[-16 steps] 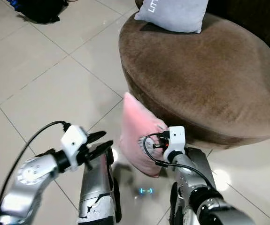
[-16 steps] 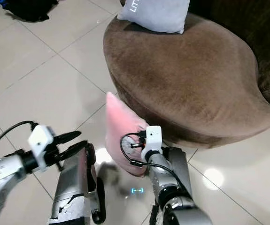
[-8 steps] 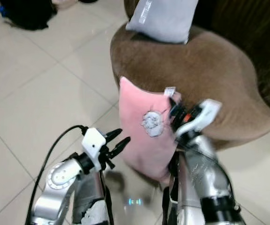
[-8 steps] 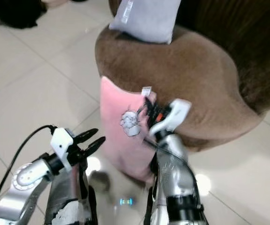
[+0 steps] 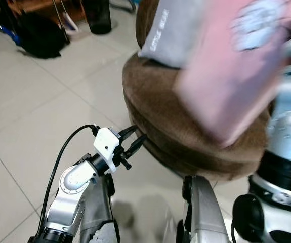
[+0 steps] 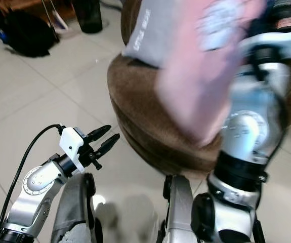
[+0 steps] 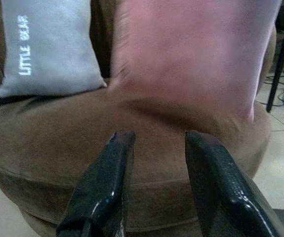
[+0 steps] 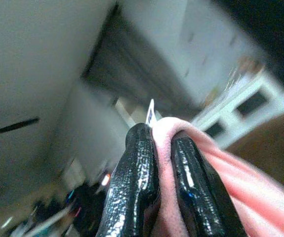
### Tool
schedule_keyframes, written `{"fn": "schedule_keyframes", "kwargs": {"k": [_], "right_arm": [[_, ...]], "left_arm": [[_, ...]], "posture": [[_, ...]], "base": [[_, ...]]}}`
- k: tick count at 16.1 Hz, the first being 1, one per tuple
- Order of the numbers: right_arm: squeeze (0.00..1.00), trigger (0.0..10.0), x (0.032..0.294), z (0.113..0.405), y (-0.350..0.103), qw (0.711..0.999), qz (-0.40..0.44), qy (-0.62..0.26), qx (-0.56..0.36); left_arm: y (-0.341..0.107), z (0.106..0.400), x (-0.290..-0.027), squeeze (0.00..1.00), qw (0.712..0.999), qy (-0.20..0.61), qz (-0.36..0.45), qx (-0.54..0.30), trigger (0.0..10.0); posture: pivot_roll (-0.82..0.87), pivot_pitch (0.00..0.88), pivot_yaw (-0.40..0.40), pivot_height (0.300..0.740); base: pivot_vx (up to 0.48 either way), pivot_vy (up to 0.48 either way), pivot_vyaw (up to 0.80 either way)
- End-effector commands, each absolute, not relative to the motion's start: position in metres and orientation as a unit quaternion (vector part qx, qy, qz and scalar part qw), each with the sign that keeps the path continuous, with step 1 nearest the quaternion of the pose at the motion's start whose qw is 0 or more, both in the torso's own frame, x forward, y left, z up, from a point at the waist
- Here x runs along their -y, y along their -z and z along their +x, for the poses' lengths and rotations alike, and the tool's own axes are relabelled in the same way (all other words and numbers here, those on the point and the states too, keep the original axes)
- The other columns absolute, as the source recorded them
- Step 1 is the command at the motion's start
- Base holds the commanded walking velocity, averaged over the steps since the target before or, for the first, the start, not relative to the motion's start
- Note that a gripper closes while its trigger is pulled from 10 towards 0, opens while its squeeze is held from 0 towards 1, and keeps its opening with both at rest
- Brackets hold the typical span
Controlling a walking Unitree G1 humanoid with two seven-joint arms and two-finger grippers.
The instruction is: Move the pillow to the sofa from floor
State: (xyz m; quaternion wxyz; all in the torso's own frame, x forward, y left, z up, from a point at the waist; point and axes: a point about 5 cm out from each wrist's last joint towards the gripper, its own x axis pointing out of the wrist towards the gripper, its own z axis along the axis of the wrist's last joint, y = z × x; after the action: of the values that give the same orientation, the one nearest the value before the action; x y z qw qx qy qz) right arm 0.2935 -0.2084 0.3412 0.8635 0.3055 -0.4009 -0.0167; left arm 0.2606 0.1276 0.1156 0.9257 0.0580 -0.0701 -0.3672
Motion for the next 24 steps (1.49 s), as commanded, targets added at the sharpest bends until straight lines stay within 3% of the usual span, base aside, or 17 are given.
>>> {"fn": "schedule_keyframes", "kwargs": {"k": [1,2,3,5,8,15,19,24], "right_arm": [[0.0,4.2,0.209,0.29,-0.342,0.872,0.28,0.018,0.401],[0.0,10.0,0.198,0.304,-0.31,0.919,0.241,0.004,0.312],[0.0,10.0,0.184,0.312,-0.273,0.951,0.212,-0.017,0.224],[0.0,10.0,0.166,0.309,-0.226,0.973,0.185,-0.036,0.135],[0.0,10.0,0.161,0.304,-0.179,0.984,0.174,-0.012,0.042],[0.0,10.0,0.17,0.3,-0.174,0.986,0.159,0.014,0.041],[0.0,10.0,0.172,0.275,-0.157,0.988,0.147,0.016,0.046],[0.0,10.0,0.167,0.259,-0.138,0.991,0.124,0.013,0.039]], "left_arm": [[-0.112,0.261,-0.13,0.0,0.928,0.363,0.062,0.062,10.0],[-0.11,0.261,-0.13,0.0,0.928,0.361,0.063,0.06,10.0],[-0.109,0.261,-0.131,0.0,0.931,0.354,0.07,0.059,10.0],[-0.107,0.266,-0.133,0.0,0.941,0.325,0.086,0.046,10.0],[-0.107,0.273,-0.137,0.0,0.949,0.297,0.095,0.036,10.0],[-0.116,0.277,-0.136,0.0,0.958,0.266,0.101,0.043,10.0],[-0.122,0.275,-0.132,0.0,0.958,0.255,0.115,0.057,10.0],[-0.134,0.277,-0.143,0.0,0.982,0.176,0.035,0.068,10.0]], "posture": [[0.05,0.033,-0.012,0.507],[0.05,0.037,-0.012,0.507],[0.05,0.037,-0.012,0.507],[0.05,0.045,-0.018,0.507],[0.05,0.058,-0.025,0.511],[0.06,0.074,-0.036,0.591],[0.08,0.076,-0.044,0.631],[0.08,0.069,-0.039,0.686]], "base": [[0.0,0.0,0.0],[0.0,0.0,0.0],[0.0,0.0,0.0],[0.0,0.0,0.0],[0.0,0.0,0.0],[0.0,0.0,0.0],[0.0,0.0,0.0],[0.0,0.0,0.0]]}}
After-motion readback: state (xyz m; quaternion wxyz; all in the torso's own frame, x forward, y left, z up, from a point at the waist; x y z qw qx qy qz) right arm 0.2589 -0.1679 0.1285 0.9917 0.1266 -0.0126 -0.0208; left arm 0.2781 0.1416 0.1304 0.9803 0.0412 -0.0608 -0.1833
